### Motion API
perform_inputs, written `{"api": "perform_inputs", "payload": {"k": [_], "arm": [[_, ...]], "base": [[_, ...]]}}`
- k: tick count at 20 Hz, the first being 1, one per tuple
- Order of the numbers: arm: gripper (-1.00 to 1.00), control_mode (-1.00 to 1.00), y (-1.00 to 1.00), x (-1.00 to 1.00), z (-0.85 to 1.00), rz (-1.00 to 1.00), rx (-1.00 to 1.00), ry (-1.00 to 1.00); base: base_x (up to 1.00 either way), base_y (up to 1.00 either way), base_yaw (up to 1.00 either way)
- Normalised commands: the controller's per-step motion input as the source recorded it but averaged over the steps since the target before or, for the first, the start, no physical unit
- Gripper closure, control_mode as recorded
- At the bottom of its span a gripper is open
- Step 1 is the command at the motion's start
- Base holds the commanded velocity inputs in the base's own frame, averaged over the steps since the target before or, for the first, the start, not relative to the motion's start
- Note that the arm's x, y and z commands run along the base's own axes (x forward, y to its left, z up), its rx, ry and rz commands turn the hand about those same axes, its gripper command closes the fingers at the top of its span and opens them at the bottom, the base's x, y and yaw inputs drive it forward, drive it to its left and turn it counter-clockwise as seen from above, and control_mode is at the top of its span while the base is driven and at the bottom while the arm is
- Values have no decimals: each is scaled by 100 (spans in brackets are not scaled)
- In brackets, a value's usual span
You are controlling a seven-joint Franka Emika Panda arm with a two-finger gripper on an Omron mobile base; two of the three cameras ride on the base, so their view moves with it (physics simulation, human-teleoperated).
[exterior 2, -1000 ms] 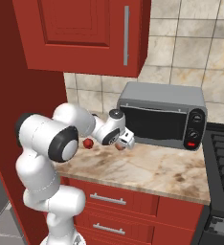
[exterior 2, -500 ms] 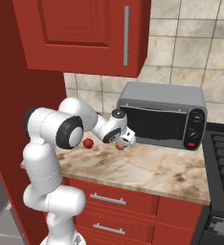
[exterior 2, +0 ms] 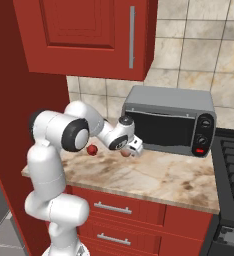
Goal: Place the liquor on the top shelf of the fridge to keep it out of children's reach, and place the peach and bell pepper on lower shelves for easy access.
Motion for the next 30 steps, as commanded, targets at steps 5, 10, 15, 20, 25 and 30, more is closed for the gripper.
{"api": "perform_inputs", "payload": {"k": [5,10,15,20,25,30], "arm": [[-100,-100,0,0,-15,0,0,2],[100,-100,0,-12,-27,0,-1,6],[100,-100,0,-34,-45,0,-3,4],[100,-100,0,-81,-25,9,0,-11],[100,-100,0,-100,25,21,0,-17],[100,-100,1,-88,91,21,0,-25]], "base": [[0,0,0],[0,0,0],[0,0,0],[0,0,0],[0,0,0],[0,0,0]]}}
